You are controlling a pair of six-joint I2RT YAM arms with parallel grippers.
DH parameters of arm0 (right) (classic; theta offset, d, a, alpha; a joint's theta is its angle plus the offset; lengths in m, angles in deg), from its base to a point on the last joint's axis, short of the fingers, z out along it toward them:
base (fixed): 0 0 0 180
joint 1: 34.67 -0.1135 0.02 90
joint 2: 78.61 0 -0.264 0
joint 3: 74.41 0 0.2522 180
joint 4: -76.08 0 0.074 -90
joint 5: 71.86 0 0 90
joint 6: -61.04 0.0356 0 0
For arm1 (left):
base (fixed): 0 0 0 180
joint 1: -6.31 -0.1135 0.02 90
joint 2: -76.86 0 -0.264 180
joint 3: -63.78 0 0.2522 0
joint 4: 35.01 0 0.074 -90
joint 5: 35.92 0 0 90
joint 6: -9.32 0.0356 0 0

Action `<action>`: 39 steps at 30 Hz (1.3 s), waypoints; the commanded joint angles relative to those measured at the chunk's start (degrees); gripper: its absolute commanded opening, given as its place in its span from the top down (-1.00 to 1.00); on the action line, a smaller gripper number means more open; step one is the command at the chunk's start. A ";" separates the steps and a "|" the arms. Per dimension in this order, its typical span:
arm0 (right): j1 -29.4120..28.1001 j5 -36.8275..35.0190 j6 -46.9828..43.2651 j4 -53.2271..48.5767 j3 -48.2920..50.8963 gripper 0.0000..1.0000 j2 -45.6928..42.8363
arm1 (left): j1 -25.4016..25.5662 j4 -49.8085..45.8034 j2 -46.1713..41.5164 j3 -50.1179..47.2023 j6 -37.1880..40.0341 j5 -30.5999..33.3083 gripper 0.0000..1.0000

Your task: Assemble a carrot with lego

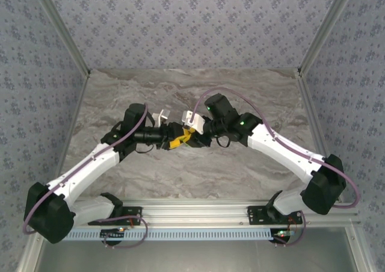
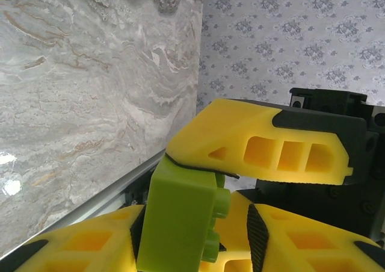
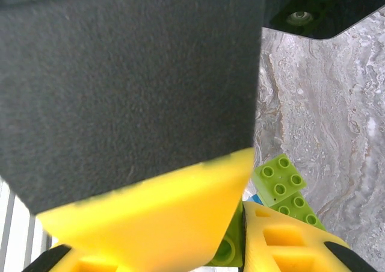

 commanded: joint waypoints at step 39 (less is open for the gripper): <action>11.89 25.25 14.52 27.62 13.31 -0.56 -8.93 | -2.49 27.83 -8.70 -9.44 -30.17 3.50 0.64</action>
